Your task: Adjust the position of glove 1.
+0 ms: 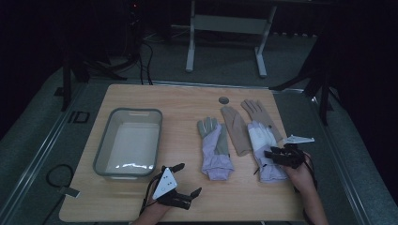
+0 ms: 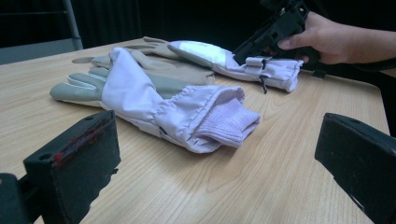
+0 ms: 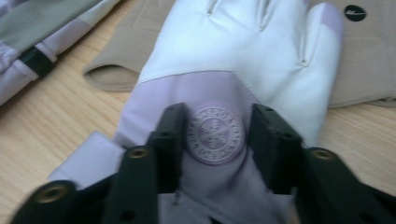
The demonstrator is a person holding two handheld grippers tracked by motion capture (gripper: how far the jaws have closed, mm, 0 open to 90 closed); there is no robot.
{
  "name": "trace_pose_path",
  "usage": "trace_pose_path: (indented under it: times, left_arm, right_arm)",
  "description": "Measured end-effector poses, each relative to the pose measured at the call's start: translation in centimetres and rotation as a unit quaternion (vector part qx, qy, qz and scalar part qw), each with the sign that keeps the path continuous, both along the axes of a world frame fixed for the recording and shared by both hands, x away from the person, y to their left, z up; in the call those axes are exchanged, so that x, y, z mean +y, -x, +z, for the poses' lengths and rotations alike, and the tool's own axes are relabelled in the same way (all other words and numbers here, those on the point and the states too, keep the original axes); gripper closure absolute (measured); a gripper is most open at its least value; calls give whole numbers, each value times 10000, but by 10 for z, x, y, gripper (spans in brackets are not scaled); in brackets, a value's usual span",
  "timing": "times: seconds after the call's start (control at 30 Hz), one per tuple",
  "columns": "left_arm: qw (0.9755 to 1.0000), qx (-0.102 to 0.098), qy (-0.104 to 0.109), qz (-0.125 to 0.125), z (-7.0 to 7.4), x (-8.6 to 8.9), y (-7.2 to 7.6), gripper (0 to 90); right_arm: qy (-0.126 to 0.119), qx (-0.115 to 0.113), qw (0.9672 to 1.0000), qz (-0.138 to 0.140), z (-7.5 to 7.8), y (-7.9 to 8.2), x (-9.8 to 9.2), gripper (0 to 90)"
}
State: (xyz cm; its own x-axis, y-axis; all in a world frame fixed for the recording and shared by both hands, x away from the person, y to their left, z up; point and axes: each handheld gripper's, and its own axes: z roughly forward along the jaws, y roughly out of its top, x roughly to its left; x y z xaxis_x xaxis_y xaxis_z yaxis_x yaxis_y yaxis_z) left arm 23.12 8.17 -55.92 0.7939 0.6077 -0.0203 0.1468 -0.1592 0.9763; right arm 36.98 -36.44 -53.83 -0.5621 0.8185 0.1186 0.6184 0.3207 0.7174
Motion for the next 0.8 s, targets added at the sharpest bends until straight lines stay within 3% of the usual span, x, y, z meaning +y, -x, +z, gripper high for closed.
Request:
trace_pose_path:
  times: [0.23, 0.4, 0.63, 0.8]
  left_arm:
    - [10000, 0, -7, 1, 0, 0, 0, 1]
    - [10000, 4, -1, 6, 0, 0, 0, 1]
    - [10000, 1, -6, 11, 0, 0, 0, 1]
    - [10000, 5, -1, 18, 0, 0, 0, 1]
  right_arm:
    - [34, -78, 9999, -80, -2, 5, 3, 666]
    - [167, -92, 9991, -386, 4, 11, 13, 777]
    - [73, -181, 9979, -613, 25, 19, 15, 794]
    - [-64, -276, 9963, -811, 48, 23, 13, 795]
